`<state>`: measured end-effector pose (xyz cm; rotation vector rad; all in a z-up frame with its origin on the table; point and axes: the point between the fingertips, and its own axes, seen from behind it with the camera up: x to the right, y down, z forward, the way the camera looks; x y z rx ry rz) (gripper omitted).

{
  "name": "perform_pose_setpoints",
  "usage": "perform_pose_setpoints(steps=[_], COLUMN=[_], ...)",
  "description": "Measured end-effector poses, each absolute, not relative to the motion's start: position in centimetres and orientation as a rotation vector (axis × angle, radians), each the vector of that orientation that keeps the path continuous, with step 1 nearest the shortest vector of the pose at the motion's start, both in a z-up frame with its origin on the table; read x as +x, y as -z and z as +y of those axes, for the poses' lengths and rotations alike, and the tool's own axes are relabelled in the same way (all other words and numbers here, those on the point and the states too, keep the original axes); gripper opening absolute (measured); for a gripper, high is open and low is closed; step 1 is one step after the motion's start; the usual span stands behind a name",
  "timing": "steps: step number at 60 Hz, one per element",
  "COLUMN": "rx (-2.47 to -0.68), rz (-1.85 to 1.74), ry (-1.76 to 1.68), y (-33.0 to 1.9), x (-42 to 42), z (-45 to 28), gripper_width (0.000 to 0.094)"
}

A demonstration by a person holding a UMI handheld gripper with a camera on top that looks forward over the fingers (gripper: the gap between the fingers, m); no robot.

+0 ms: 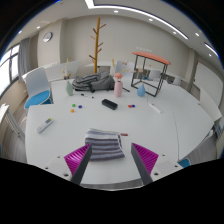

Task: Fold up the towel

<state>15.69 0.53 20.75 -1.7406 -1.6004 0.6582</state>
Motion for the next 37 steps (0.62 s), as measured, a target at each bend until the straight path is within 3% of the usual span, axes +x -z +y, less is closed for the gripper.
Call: perform_pose_setpoints(steps=[9, 37], rx=[-1.719, -1.726], rz=[-1.588, -1.510], ry=[-0.666, -0.697], y=[-25.2, -26.3], x=[20.9, 20.4], z=[-1.3, -2.6], gripper_width=[0.0850, 0.0850])
